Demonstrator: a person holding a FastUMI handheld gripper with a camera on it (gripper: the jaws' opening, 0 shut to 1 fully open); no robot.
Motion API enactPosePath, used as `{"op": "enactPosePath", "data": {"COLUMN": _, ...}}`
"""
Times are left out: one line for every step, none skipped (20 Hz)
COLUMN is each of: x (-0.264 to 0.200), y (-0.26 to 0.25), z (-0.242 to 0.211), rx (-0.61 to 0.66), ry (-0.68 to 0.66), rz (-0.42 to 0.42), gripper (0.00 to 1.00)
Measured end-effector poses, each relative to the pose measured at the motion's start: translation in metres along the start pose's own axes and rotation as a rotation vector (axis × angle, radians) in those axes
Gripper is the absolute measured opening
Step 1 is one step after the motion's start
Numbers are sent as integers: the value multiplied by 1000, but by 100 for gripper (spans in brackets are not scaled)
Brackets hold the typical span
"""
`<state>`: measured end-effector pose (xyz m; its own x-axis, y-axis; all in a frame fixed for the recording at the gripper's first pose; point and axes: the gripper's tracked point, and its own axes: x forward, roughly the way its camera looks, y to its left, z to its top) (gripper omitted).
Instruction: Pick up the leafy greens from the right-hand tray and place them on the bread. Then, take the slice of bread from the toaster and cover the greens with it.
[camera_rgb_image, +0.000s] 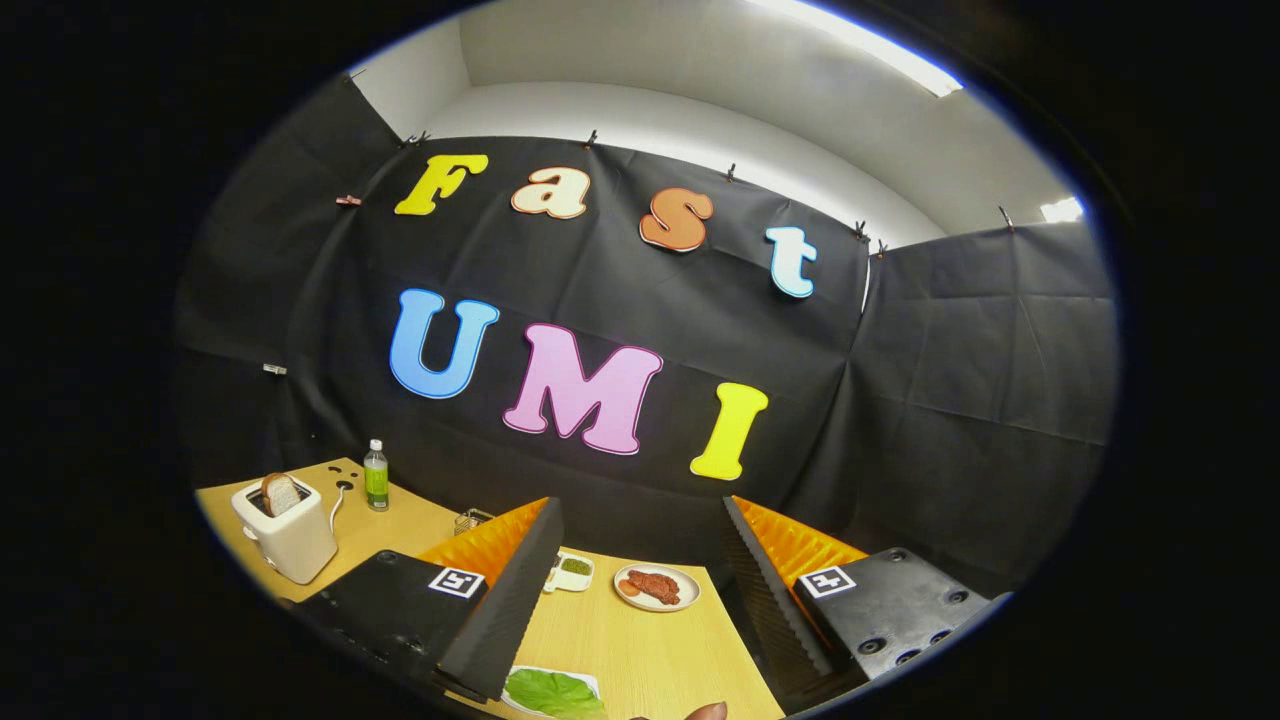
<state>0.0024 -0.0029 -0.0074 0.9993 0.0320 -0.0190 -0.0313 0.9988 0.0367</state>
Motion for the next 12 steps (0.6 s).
{"op": "enactPosePath", "data": {"x": 1, "y": 1, "z": -1, "rx": 3, "ry": -1, "rz": 3, "gripper": 98}}
{"op": "enactPosePath", "data": {"x": 1, "y": 1, "z": 0, "rx": 9, "ry": -4, "rz": 6, "gripper": 98}}
{"op": "enactPosePath", "data": {"x": 2, "y": 1, "z": 0, "rx": 18, "ry": -2, "rz": 8, "gripper": 98}}
{"op": "enactPosePath", "data": {"x": 3, "y": 3, "z": -2, "rx": 31, "ry": 4, "rz": 18, "gripper": 98}}
{"op": "enactPosePath", "data": {"x": 4, "y": 4, "z": -5, "rx": 47, "ry": 14, "rz": 30, "gripper": 98}}
{"op": "enactPosePath", "data": {"x": 5, "y": 6, "z": -9, "rx": 58, "ry": 28, "rz": 44, "gripper": 98}}
{"op": "enactPosePath", "data": {"x": 7, "y": 8, "z": -14, "rx": 62, "ry": 42, "rz": 58, "gripper": 98}}
{"op": "enactPosePath", "data": {"x": 8, "y": 10, "z": -20, "rx": 64, "ry": 59, "rz": 78, "gripper": 98}}
{"op": "enactPosePath", "data": {"x": 11, "y": 13, "z": -30, "rx": 61, "ry": 86, "rz": 97, "gripper": 98}}
{"op": "enactPosePath", "data": {"x": 12, "y": 13, "z": -44, "rx": 50, "ry": 126, "rz": 109, "gripper": 98}}
{"op": "enactPosePath", "data": {"x": 13, "y": 13, "z": -62, "rx": 38, "ry": 171, "rz": 124, "gripper": 98}}
{"op": "enactPosePath", "data": {"x": 13, "y": 16, "z": -81, "rx": 28, "ry": 220, "rz": 145, "gripper": 98}}
